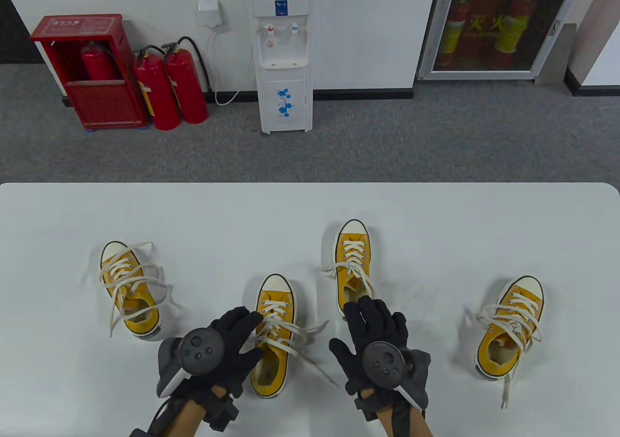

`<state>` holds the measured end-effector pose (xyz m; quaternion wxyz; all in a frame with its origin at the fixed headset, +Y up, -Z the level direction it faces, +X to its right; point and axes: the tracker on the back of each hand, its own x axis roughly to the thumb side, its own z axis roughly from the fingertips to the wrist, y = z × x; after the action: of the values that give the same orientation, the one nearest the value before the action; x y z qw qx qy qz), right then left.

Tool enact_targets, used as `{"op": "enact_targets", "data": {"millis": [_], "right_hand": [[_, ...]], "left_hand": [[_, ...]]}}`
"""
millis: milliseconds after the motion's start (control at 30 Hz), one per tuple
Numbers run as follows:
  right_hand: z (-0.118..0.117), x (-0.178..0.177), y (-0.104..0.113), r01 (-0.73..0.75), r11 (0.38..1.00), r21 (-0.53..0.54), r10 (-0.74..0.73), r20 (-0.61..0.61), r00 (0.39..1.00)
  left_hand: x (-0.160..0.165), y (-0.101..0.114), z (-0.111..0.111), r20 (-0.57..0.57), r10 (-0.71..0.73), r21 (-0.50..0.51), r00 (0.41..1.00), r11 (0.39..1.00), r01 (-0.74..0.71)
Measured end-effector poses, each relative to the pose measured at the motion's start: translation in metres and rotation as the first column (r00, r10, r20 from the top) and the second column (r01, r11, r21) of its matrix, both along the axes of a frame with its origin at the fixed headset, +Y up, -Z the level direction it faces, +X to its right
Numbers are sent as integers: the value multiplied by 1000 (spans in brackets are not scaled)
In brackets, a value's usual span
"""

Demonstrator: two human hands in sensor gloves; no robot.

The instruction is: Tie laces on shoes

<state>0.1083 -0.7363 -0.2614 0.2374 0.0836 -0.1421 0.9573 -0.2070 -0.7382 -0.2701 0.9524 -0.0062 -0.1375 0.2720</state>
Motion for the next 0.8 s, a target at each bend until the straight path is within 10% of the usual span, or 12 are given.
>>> {"op": "enact_targets", "data": {"millis": [533,800], "right_hand": [[2,-8,0,-31,1000,-1,31,-41,999],[2,-7,-1,-12,1000,2,12,-38,999]], "left_hand": [[18,-9,-5,-36,-26,-10,999,1000,26],[-12,6,-4,-80,356,-34,931,933,-359]]}}
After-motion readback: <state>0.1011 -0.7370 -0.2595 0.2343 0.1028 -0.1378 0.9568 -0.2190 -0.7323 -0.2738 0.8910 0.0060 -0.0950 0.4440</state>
